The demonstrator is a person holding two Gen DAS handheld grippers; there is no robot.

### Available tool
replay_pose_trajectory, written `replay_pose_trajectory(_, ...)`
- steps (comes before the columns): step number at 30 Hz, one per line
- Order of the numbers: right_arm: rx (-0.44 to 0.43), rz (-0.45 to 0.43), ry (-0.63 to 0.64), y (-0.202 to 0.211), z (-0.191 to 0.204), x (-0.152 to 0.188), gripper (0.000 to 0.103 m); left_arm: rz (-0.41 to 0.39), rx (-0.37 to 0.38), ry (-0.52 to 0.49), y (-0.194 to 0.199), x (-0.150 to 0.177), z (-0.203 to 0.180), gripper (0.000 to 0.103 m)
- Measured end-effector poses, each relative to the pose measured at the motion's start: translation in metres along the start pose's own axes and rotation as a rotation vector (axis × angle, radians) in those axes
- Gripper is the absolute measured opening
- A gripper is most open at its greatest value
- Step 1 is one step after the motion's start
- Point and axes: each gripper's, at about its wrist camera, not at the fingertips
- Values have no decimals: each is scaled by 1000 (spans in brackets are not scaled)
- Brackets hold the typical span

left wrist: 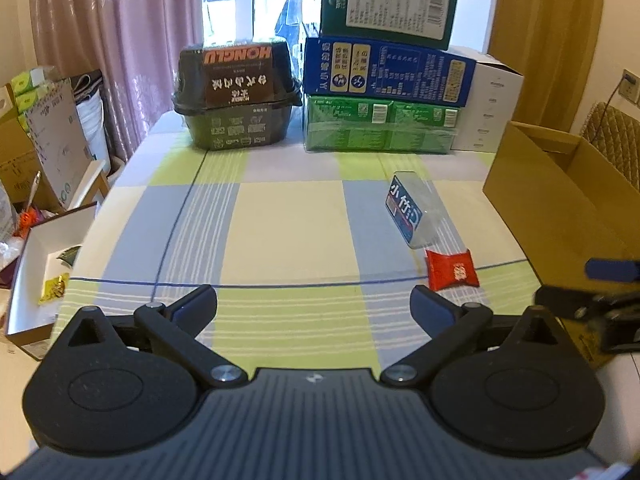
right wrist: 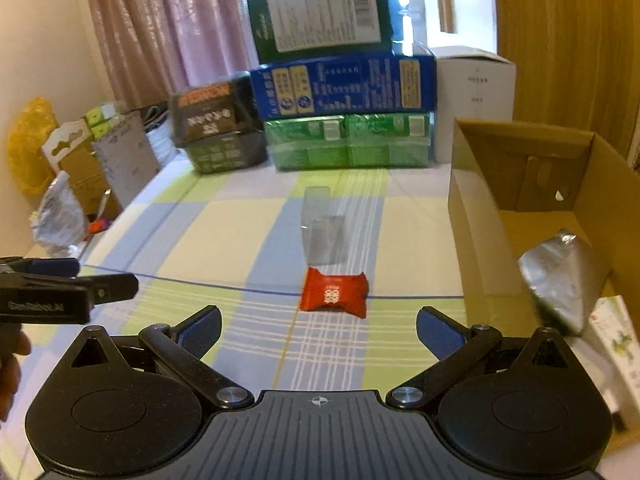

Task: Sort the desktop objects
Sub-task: 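Move both open tools back over the table toward the clear case and red candy, then grasp the clear plastic case with the left tool while the right tool grasps the red candy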

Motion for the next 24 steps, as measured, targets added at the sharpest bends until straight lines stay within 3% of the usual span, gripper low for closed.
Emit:
replay_pose_trajectory(15,106,-28,43,-97,-28,4,100,-11,3,50,-80,0,-21,101)
replay_pose_trajectory(24,156,2,61,-121,-26,12,84,8,12,67,-96,4,-17,101)
Point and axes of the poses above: each gripper's, at about its wrist camera, not at the fingertips, and y roughly against the way its jaws point, z to its left, x to its underside, and after that the axes turned 15 degrees about -x, right-handed
